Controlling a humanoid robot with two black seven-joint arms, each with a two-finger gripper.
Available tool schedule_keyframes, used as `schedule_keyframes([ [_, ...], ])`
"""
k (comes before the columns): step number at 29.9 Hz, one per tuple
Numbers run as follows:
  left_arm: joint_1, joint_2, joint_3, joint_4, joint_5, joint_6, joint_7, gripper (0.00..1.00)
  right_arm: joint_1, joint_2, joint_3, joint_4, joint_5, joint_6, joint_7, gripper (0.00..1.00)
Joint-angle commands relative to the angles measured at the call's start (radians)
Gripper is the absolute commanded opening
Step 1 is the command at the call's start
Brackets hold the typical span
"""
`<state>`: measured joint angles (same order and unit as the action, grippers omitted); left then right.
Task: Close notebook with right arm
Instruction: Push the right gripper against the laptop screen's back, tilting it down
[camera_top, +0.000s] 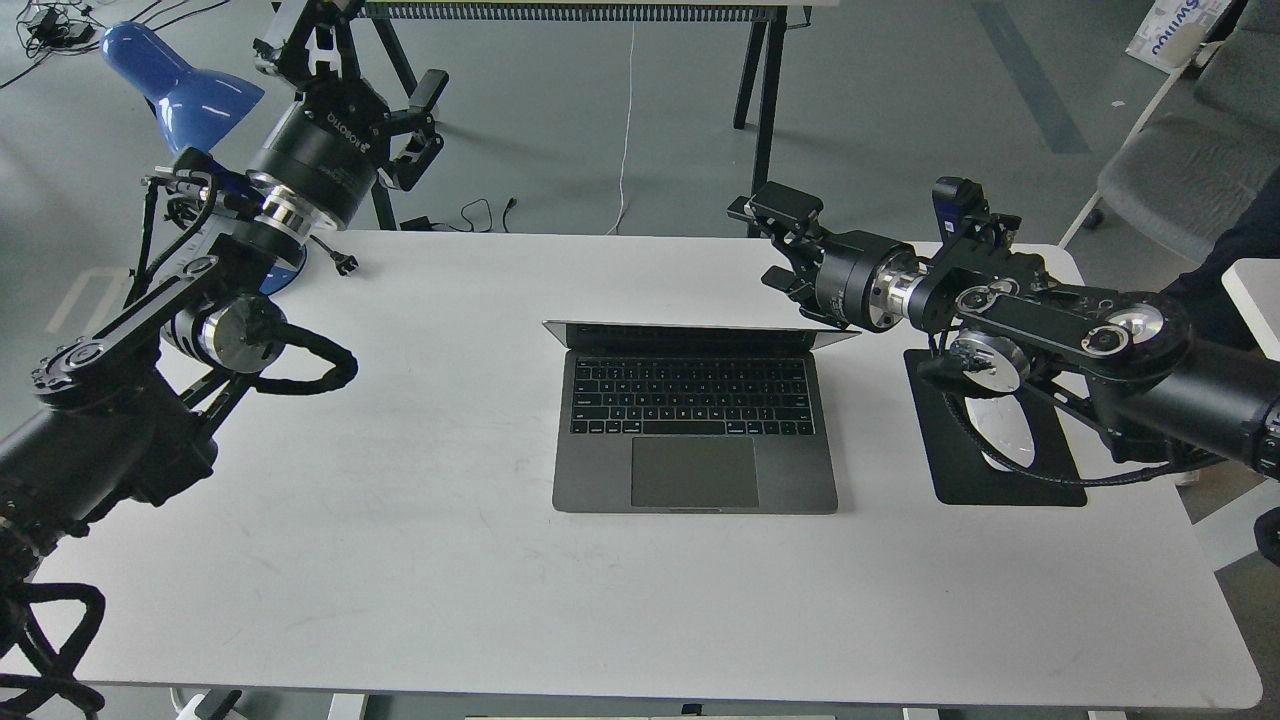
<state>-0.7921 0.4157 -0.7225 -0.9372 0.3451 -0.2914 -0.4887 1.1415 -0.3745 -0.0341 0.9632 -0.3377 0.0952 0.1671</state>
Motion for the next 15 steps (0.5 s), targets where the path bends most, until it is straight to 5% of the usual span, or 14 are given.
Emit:
schedule_keyframes([
  [1, -0.001, 0.0, 0.0, 0.0, 0.0, 0.0, 0.0, 1.0, -0.002, -0.033, -0.001, 0.052, -0.001, 0.0, 0.0, 1.0],
  [15, -0.001, 0.0, 0.0, 0.0, 0.0, 0.0, 0.0, 1.0, -0.037, -0.063, -0.041, 0.117, -0.001, -0.012, -0.008, 1.0],
])
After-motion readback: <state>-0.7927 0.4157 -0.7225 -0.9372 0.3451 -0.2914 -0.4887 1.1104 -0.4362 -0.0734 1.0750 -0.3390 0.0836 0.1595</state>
